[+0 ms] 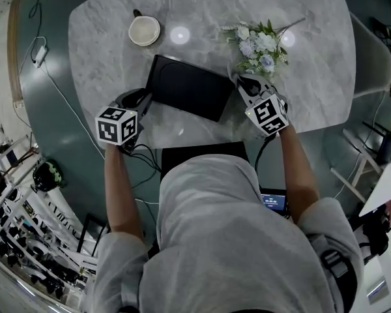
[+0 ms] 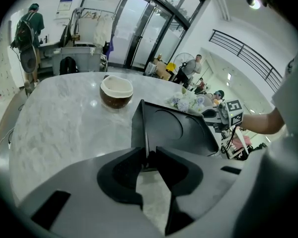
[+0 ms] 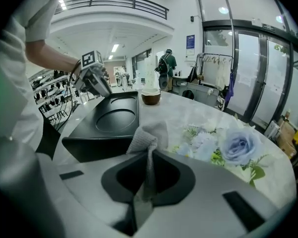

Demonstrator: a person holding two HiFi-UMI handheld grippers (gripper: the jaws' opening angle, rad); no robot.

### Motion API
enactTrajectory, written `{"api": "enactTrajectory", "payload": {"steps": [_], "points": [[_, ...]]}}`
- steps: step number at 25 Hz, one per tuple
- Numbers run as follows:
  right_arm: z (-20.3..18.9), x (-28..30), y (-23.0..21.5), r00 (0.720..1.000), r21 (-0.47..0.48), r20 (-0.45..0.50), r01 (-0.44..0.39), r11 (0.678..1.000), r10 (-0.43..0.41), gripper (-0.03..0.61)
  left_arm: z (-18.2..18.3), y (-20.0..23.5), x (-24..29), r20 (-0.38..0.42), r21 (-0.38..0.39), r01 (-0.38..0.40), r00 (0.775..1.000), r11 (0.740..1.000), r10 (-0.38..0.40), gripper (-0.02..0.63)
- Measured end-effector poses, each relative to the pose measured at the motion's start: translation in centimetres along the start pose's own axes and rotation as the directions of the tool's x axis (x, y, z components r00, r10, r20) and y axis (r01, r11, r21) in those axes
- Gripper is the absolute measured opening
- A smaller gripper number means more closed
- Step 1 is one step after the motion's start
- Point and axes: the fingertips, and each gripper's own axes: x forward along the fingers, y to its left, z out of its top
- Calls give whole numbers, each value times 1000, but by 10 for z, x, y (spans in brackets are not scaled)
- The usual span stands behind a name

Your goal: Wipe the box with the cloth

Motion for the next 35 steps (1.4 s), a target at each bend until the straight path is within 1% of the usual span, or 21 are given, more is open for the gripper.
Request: {"api": "enactTrajectory", "payload": {"steps": [2, 4, 7, 10, 13, 17, 19, 20, 21, 22, 24, 30, 35], "points": [[-1, 0, 4, 1000, -22, -5, -27, 999, 27, 38, 0, 0, 1, -3, 12, 7, 1000, 1000, -7, 110], [-1, -1, 10, 999, -24, 1, -49, 998, 49, 38, -1, 0, 1, -6, 20, 15, 1000, 1000, -15, 110], [-1, -4, 15, 999, -10, 17, -52, 999, 52, 38, -1, 1, 0, -18, 26, 21, 1000, 999, -20, 109], [2, -7, 15, 998, -74, 31, -58, 996, 61, 39, 0, 2, 1, -16, 3, 21, 1000, 1000, -21, 109], [3, -10, 18, 992, -126, 50, -108, 986, 116, 40, -2, 2, 2, -1, -16, 17, 1000, 1000, -17, 109], [5, -8, 19, 983, -207, 26, -171, 963, 181, 43, -2, 2, 1, 0, -16, 17, 1000, 1000, -17, 110], [5, -8, 19, 979, -231, 6, -195, 953, 202, 67, -1, 2, 1, -1, -19, 26, 1000, 999, -26, 110], [4, -8, 21, 976, -243, -6, -215, 946, 220, 97, -2, 2, 1, 0, -20, 32, 999, 999, -32, 110], [4, -7, 26, 970, -258, -21, -240, 936, 243, 144, -2, 2, 1, 0, -20, 40, 999, 999, -40, 110], [3, -6, 31, 963, -277, -35, -265, 924, 265, 152, -2, 2, 1, -1, -19, 49, 999, 999, -49, 110], [2, -4, 38, 955, -311, -52, -295, 904, 294, 152, -2, 2, 0, -9, -10, 65, 998, 998, -65, 106], [5, -2, 42, 948, -315, -48, -313, 896, 314, 152, 1, 8, -1, -37, 45, 69, 997, 997, -67, 103], [6, -3, 68, 924, -327, -62, -376, 867, 377, 153, 4, 16, -3, -64, 108, 77, 995, 991, -70, 103]]}}
